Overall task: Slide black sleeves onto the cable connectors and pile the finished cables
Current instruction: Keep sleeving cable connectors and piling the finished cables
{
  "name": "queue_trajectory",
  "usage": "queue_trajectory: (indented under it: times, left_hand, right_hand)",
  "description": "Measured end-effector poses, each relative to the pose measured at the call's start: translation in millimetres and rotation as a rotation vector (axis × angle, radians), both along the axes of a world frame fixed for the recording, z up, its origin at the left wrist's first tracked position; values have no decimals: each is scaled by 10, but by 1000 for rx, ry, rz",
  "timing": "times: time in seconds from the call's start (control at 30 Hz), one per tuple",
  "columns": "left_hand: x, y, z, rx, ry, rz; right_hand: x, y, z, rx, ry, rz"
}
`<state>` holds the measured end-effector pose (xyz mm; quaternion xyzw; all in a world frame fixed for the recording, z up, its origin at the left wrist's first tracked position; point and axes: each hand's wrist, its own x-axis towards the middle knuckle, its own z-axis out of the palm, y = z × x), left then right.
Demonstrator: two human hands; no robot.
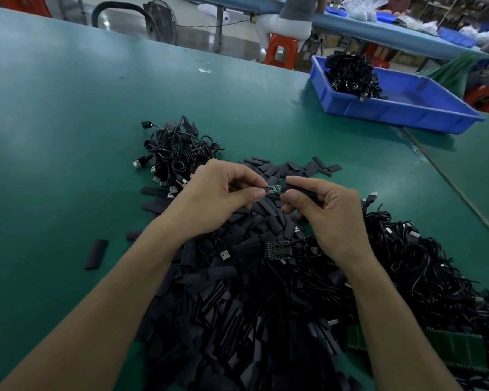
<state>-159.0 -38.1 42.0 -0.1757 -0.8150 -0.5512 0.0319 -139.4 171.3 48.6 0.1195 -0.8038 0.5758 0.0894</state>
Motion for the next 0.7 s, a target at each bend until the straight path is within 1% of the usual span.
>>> queue_trajectory:
  times: [0.2,0.43,0.5,0.57,0.63,0.7]
  left_hand:
    - [-6,2,-10,47,-22,-15]
    - [22,12,33,76,-58,-87]
    - [33,28,40,47,-43,-105]
    - [42,52,36,9,-22,-86]
    - [41,61,26,28,-28,-33]
    - [50,58,16,-2,-11,25]
  right_hand:
    - [1,31,35,40,-34,66]
    - [11,84,98,11,-111,172]
    - [11,68,96,22,-116,219]
    - [11,41,90,37,-95,228]
    - [15,25,83,38,-61,194]
    - [31,9,66,34,-37,157]
